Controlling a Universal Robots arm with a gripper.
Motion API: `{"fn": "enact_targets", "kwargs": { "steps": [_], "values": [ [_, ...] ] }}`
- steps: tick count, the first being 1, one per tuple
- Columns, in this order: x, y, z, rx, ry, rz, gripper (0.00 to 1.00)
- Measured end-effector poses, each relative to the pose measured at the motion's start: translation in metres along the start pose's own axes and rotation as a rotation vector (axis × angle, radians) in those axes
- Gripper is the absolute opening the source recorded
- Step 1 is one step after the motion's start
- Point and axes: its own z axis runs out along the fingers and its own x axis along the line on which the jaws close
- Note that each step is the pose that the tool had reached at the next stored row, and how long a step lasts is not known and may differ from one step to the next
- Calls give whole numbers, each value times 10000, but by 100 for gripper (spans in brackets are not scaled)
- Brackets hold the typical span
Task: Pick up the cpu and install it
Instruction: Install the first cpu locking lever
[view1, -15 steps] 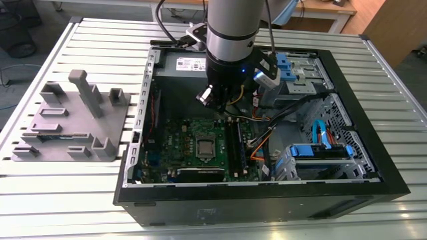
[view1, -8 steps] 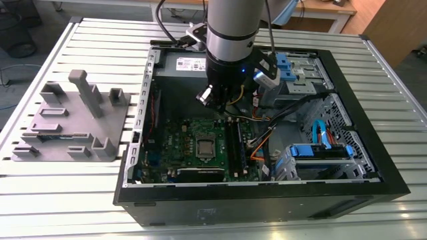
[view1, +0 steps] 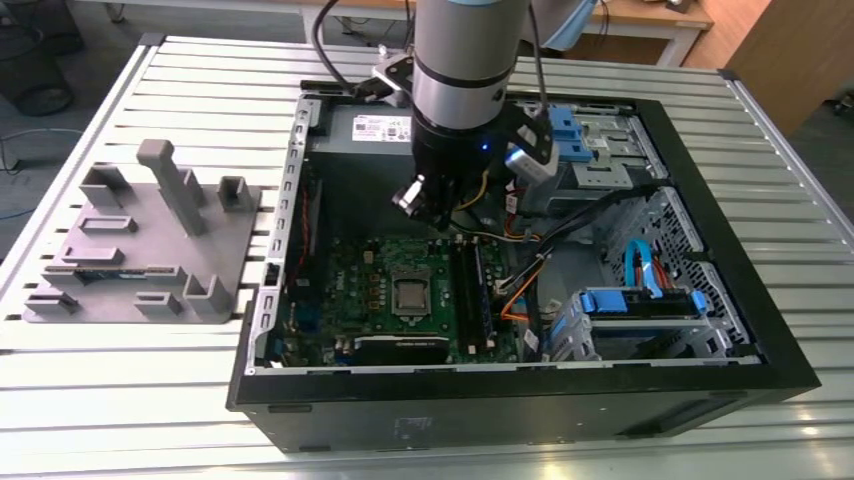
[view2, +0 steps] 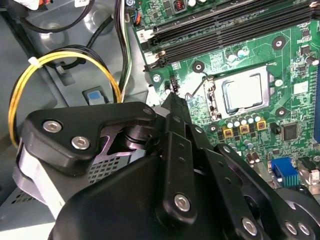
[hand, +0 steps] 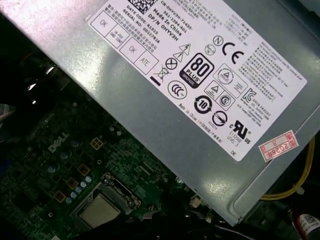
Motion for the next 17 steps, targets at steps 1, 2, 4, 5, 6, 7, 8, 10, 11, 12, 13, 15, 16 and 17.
{"fn": "enact_targets", "kwargs": {
  "steps": [1, 2, 4, 5, 6, 7, 8, 10, 11, 12, 13, 15, 16, 17],
  "values": [
    [1, 0, 7, 35, 31, 1, 13],
    [1, 0, 11, 94, 84, 5, 13],
    [1, 0, 17, 326, 289, 43, 13],
    [1, 0, 18, 431, 379, 80, 13],
    [1, -1, 18, 529, 464, 123, 13],
    [1, -1, 19, 628, 549, 178, 13],
    [1, -1, 20, 709, 619, 235, 13],
    [1, -1, 22, 826, 717, 395, 13],
    [1, -1, 22, 875, 759, 485, 13],
    [1, -1, 22, 925, 803, 579, 13],
    [1, -1, 24, 973, 842, 678, 13],
    [1, -1, 25, 1049, 908, 874, 13],
    [1, -1, 27, 1086, 941, 973, 13],
    [1, -1, 28, 1122, 971, 1073, 13]
  ]
}}
